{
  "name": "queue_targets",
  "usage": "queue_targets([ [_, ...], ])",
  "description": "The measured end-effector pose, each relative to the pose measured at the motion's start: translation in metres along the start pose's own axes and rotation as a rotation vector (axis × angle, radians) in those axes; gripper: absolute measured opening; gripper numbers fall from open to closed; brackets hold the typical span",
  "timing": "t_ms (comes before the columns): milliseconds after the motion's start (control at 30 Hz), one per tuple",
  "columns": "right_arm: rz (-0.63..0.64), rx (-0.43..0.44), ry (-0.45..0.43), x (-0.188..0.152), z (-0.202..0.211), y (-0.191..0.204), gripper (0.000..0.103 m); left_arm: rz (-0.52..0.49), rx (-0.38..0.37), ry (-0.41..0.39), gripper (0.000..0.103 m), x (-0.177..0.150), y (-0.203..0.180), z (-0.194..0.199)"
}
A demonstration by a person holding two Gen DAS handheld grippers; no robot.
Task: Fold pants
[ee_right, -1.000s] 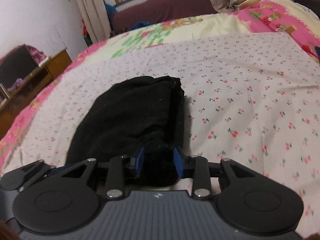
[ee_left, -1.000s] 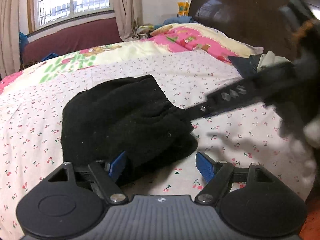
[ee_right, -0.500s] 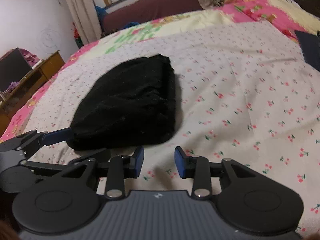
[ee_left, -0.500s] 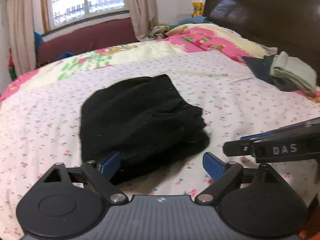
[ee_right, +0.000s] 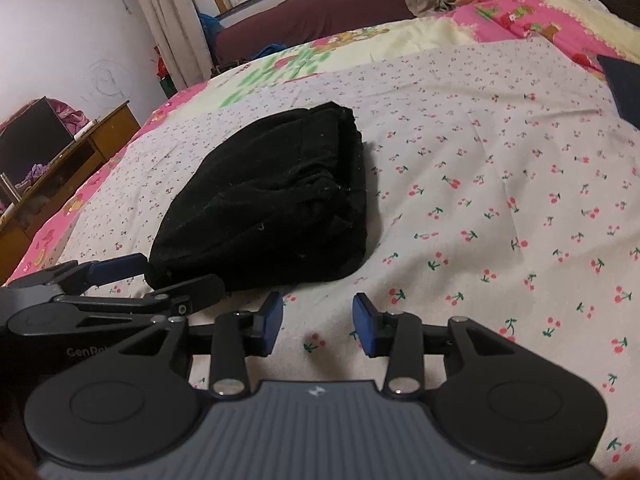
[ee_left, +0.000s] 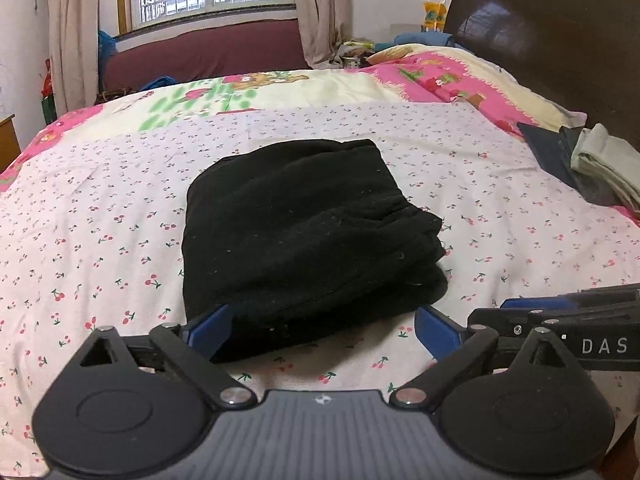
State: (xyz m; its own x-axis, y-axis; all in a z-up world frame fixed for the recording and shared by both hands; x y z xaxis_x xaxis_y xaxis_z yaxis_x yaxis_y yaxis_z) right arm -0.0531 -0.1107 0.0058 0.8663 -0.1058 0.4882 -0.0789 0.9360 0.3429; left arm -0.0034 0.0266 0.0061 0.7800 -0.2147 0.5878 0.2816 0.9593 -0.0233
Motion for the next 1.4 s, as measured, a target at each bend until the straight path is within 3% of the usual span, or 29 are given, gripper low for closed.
queue_targets([
  [1400, -0.025, 0.000, 0.035, -0.0079, -0.0056, -0.0016, 0.041, -0.002, 0.031, 0.033, 0.103, -0.0035, 0.0032, -0.0082],
])
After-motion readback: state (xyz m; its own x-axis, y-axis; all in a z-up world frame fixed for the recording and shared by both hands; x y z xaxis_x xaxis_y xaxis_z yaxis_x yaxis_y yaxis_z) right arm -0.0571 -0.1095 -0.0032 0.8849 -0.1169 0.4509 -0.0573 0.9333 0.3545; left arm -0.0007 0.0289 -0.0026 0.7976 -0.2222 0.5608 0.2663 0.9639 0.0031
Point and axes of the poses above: each gripper's, at about its wrist camera, not at the fingertips, and z roughly against the way its jaws point, y to its left, x to its top, the point moved 2 cm from there along -z, roughly the way its jaws point, and after that the axes turned 13 degrees about y, right-handed, at the moved point
